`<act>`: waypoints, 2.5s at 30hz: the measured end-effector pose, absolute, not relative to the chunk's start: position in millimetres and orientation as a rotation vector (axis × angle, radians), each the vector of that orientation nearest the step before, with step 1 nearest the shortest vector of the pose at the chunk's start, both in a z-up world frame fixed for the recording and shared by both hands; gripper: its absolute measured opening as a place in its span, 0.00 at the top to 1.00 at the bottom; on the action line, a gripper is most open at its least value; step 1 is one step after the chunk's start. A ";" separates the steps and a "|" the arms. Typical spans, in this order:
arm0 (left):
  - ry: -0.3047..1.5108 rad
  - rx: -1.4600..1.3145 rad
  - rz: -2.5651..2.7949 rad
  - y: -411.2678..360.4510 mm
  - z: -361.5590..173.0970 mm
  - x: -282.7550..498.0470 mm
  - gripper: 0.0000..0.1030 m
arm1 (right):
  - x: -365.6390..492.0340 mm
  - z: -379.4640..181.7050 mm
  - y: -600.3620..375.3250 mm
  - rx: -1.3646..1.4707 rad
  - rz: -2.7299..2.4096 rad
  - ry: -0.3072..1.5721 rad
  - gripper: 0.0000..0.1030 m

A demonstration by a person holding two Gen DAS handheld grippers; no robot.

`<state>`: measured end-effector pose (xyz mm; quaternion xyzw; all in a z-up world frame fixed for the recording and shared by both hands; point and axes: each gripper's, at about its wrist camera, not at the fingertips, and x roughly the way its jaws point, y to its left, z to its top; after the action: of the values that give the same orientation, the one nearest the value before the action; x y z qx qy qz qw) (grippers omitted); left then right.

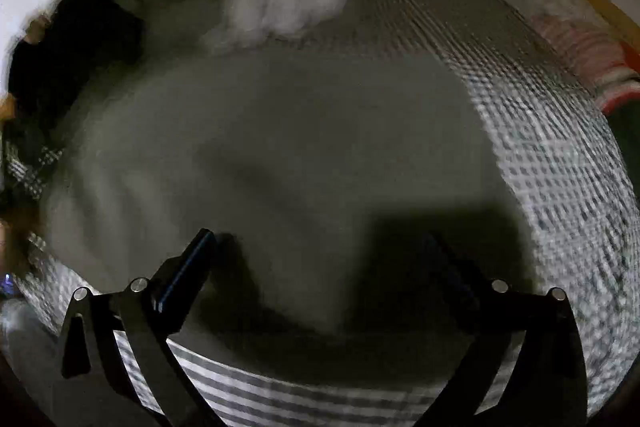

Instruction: Fold large clothes

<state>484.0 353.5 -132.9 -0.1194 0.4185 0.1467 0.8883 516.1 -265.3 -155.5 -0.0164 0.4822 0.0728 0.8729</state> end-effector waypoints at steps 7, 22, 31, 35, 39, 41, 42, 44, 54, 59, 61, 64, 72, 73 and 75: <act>0.735 -0.258 -0.073 264.0 -70.7 508.3 0.05 | 532.6 -119.0 -273.1 0.112 0.190 0.898 0.03; 0.846 -0.213 -0.060 227.2 -108.0 507.8 0.04 | 522.5 -137.3 -215.7 0.076 0.174 0.971 0.03; 0.802 -0.003 0.051 205.7 -138.0 479.6 0.04 | 480.0 -142.1 -206.0 0.032 0.130 0.899 0.03; 0.811 -0.022 0.010 215.8 -141.6 474.9 0.04 | 482.5 -172.2 -212.9 -0.004 0.151 0.929 0.02; 0.811 -0.063 0.018 220.6 -130.8 465.9 0.04 | 479.8 -146.1 -220.2 0.074 0.113 0.917 0.03; 0.818 -0.052 0.033 219.2 -141.0 467.9 0.04 | 481.2 -141.0 -209.5 0.019 0.080 0.861 0.03; 0.801 -0.044 0.036 219.4 -146.0 464.1 0.04 | 489.5 -151.9 -202.6 -0.026 0.069 0.907 0.03; 0.777 -0.031 0.038 219.8 -148.7 460.7 0.04 | 503.5 -180.2 -199.9 -0.047 0.094 0.941 0.02; 0.777 -0.014 0.043 222.4 -149.0 457.8 0.04 | 505.1 -173.5 -200.9 -0.053 0.105 0.980 0.02; 0.771 -0.009 0.047 223.2 -149.4 457.2 0.04 | 511.2 -156.5 -191.7 -0.034 0.041 1.031 0.02; 0.770 -0.007 0.049 222.6 -149.8 457.9 0.04 | 515.7 -163.2 -180.5 -0.079 0.044 1.059 0.02; 0.772 -0.008 0.047 223.2 -149.7 457.7 0.04 | 517.2 -172.0 -180.4 -0.069 0.046 1.049 0.02; 0.771 -0.003 0.051 223.4 -149.2 455.8 0.04 | 517.7 -173.4 -179.2 -0.074 0.068 1.045 0.02; 0.771 -0.003 0.051 223.5 -149.2 455.8 0.04 | 517.9 -173.2 -179.3 -0.072 0.067 1.044 0.02; 0.775 -0.002 0.052 223.0 -147.9 454.8 0.04 | 517.4 -173.0 -179.5 -0.072 0.068 1.040 0.02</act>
<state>454.8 223.0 -147.9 -0.0012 0.3778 0.0252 0.9255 517.4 -179.5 -173.0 -0.0342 0.4966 0.0324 0.8667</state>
